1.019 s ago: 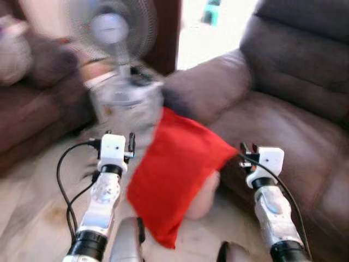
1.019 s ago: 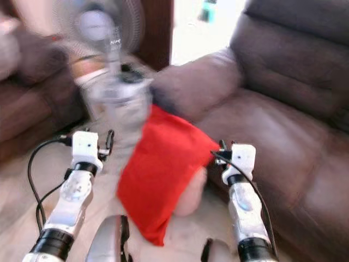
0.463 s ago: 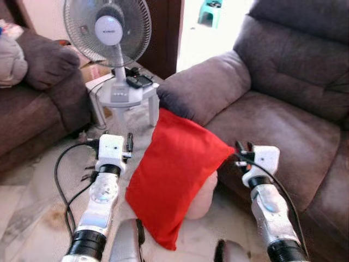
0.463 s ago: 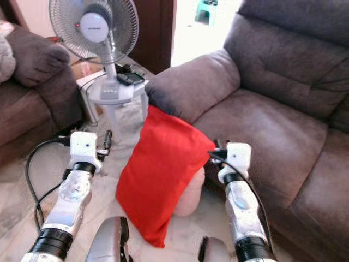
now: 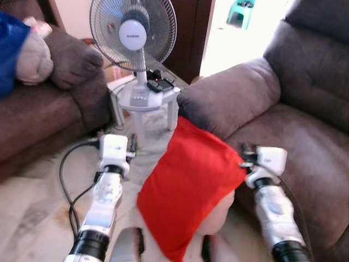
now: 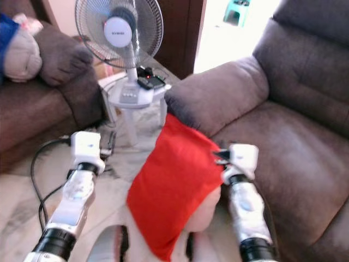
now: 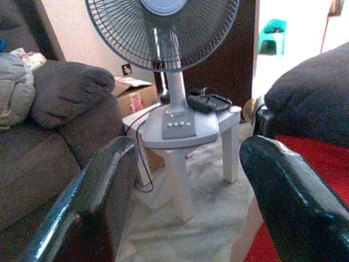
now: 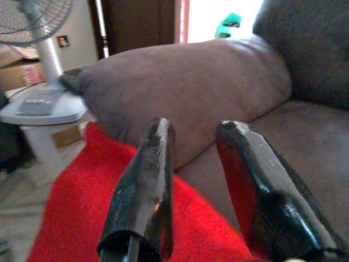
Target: Move the pillow to the sofa from floor
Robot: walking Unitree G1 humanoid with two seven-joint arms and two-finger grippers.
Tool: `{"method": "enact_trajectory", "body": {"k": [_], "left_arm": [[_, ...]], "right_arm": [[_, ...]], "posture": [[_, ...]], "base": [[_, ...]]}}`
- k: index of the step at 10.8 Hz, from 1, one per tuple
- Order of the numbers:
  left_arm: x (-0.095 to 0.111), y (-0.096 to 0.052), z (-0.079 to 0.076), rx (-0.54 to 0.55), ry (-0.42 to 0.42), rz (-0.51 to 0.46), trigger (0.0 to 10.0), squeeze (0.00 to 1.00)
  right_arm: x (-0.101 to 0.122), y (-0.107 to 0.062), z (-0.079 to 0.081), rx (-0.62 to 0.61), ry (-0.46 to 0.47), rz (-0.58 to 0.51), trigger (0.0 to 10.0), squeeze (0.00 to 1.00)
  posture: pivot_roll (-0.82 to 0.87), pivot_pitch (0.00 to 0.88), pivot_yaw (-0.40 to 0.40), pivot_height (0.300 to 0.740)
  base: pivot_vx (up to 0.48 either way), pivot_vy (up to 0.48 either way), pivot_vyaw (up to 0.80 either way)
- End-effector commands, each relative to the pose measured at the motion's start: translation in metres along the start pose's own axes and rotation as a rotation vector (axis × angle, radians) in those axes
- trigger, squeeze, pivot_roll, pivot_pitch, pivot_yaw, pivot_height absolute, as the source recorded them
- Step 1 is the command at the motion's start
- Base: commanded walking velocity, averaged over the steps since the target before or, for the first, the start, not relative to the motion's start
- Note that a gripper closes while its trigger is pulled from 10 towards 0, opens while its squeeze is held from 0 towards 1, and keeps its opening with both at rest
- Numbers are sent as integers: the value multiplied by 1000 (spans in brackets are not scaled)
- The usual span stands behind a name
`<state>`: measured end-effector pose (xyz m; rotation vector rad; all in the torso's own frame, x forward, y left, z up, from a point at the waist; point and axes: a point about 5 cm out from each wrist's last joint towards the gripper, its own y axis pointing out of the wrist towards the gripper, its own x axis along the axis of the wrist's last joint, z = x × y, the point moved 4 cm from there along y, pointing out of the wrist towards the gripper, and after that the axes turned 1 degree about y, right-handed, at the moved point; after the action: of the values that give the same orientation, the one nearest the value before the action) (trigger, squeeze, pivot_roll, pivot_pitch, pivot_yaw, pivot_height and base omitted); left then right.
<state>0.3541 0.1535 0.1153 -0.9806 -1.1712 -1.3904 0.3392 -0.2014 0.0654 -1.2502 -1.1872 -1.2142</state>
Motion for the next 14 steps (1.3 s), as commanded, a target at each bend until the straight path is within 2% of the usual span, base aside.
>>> {"method": "enact_trajectory", "body": {"k": [1,5,8,14], "left_arm": [[-3,0,8,17,15,15,10000,0],[-3,0,7,5,13,17,10000,0],[-5,-3,-9,-91,-13,22,10000,0],[-10,-4,-6,-80,-7,41,10000,0]], "right_arm": [[4,3,9,19,12,-11,10000,0],[-2,3,6,-6,15,18,10000,0],[-8,4,4,-25,36,56,10000,0],[-11,3,6,-8,39,57,10000,0]], "posture": [[46,0,-49,589],[49,1,-47,589],[50,0,-47,589],[47,0,-48,589]], "base": [[277,0,0],[279,0,0],[0,0,-358],[0,0,-89]]}}
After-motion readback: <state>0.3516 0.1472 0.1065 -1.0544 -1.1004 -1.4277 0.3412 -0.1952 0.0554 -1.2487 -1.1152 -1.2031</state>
